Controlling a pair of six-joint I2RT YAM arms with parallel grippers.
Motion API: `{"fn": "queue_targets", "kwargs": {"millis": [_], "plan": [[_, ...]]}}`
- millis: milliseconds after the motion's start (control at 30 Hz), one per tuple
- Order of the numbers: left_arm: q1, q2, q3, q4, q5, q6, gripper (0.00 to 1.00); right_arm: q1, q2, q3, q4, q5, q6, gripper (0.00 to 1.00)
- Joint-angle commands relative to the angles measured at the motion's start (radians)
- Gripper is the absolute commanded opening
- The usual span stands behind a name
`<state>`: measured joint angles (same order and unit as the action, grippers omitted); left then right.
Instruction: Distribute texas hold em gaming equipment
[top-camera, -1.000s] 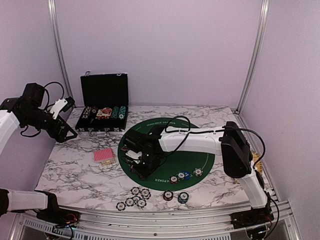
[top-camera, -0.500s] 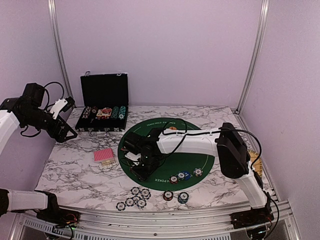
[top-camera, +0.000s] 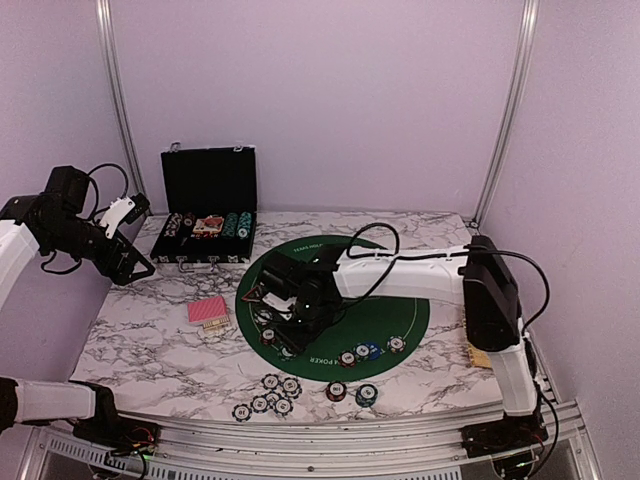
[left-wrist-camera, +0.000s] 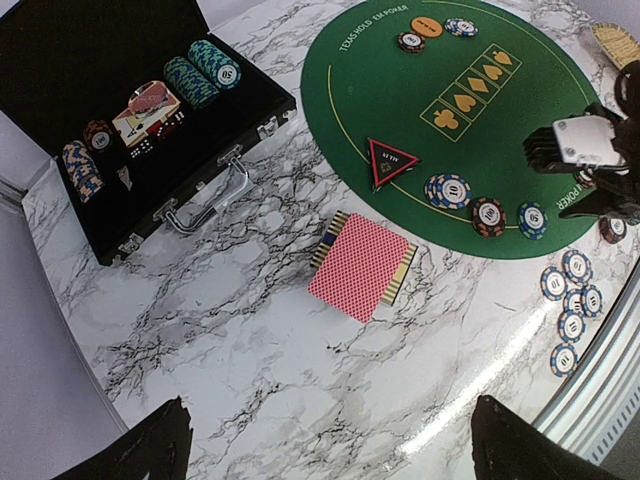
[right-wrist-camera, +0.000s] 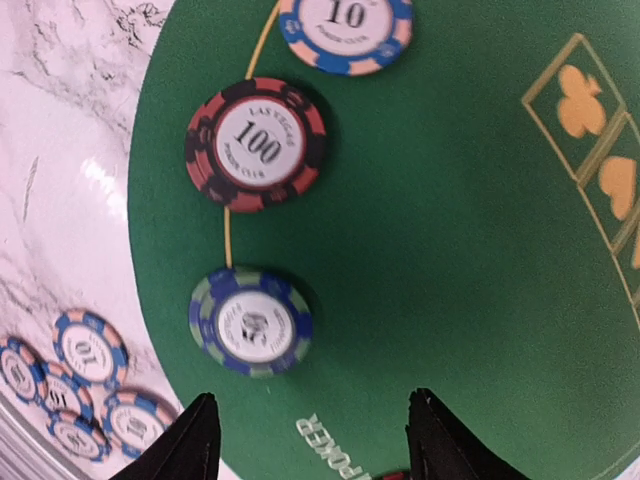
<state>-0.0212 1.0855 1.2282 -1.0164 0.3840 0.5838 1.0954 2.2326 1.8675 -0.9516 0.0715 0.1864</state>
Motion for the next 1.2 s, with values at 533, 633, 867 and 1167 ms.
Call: {"fn": "queue_targets", "kwargs": {"millis": [533, 633, 867, 1167], "plan": [[-0.004, 0.006, -0.004, -0.022, 0.019, -0.004, 0.99, 0.022, -0.588, -0.672, 0.022, -0.061, 0.195, 0.74], [-0.004, 0.002, -0.004, -0.022, 0.016, -0.003, 0.99, 0.022, -0.574, -0.685, 0.042, -0.104, 0.192, 0.74], [-0.003, 0.004, -0.008, -0.022, 0.015, -0.001, 0.99, 0.043, -0.538, -0.706, 0.078, -0.147, 0.181, 0.75], [-0.003, 0.006, -0.003, -0.021, 0.014, 0.000, 0.99, 0.054, -0.518, -0.732, 0.094, -0.137, 0.183, 0.72]]}}
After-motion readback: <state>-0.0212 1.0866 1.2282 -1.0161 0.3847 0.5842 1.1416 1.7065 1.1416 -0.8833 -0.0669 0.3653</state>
